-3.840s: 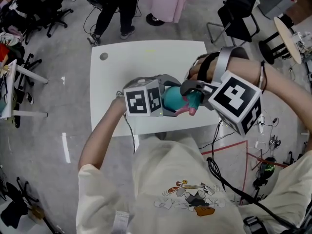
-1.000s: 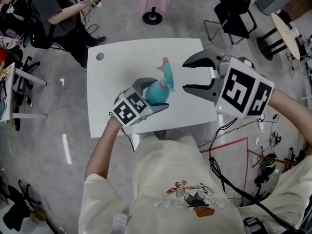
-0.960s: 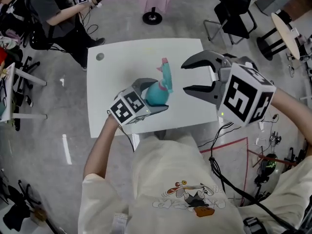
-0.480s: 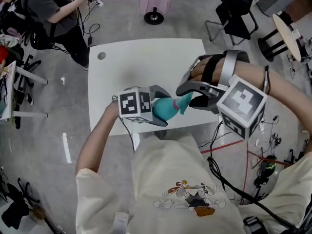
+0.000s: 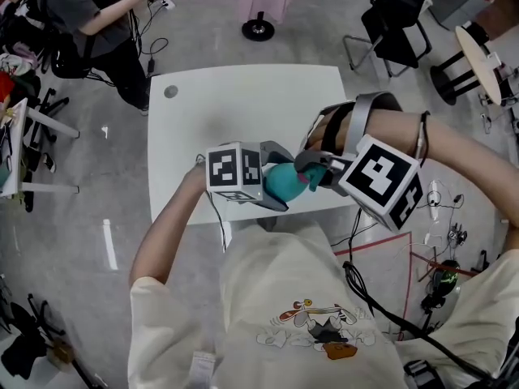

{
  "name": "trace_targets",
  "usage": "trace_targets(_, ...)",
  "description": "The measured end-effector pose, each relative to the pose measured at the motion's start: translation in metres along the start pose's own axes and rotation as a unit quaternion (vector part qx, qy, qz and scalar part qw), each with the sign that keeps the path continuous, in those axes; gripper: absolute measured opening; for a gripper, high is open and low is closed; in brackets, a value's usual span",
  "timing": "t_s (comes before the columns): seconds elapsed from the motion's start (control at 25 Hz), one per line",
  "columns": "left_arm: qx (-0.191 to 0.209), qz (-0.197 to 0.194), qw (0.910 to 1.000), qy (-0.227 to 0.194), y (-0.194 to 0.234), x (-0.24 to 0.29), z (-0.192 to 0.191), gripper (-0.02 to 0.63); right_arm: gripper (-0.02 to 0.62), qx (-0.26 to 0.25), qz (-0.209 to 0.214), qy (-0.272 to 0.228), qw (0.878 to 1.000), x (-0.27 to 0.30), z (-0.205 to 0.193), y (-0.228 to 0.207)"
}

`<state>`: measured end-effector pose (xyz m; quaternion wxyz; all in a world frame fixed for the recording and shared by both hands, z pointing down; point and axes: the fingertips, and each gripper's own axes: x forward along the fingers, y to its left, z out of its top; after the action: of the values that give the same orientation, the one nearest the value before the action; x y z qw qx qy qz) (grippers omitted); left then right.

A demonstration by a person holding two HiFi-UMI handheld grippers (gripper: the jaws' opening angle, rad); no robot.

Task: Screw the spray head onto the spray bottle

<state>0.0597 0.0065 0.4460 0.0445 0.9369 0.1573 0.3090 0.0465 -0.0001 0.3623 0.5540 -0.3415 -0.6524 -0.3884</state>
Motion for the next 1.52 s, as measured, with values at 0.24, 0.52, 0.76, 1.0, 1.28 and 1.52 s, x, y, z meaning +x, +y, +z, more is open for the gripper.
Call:
trace_targets(0.24,0.000,0.025,0.9996,0.011,0.006,0.002,0.000,0.402,0.129,0.032,0.014,-0.007,0.999,0.004,-0.002,0.000)
trace_targets(0.52,-0.025,0.073,0.9969,0.016,0.018,0.000,-0.005,0.402,0.129,0.116,0.019,-0.029,0.993,0.006,-0.012,-0.007)
trace_targets(0.76,0.062,0.121,0.9887,0.064,0.032,0.007,-0.017,0.403,0.128,0.080,0.011,-0.008,0.997,0.016,-0.013,-0.007)
trace_targets(1.0,-0.007,0.198,0.9799,0.020,0.055,0.006,-0.042,0.403,0.127,0.115,0.024,0.029,0.993,0.033,-0.038,-0.001)
trace_targets(1.28,-0.178,0.327,0.9228,-0.098,0.062,0.008,-0.075,0.403,0.129,0.237,0.045,0.063,0.968,0.094,-0.085,0.011)
trace_targets(1.52,-0.236,0.364,0.8929,-0.121,0.060,0.014,-0.090,0.399,0.129,0.314,0.068,0.082,0.943,0.161,-0.120,0.008)
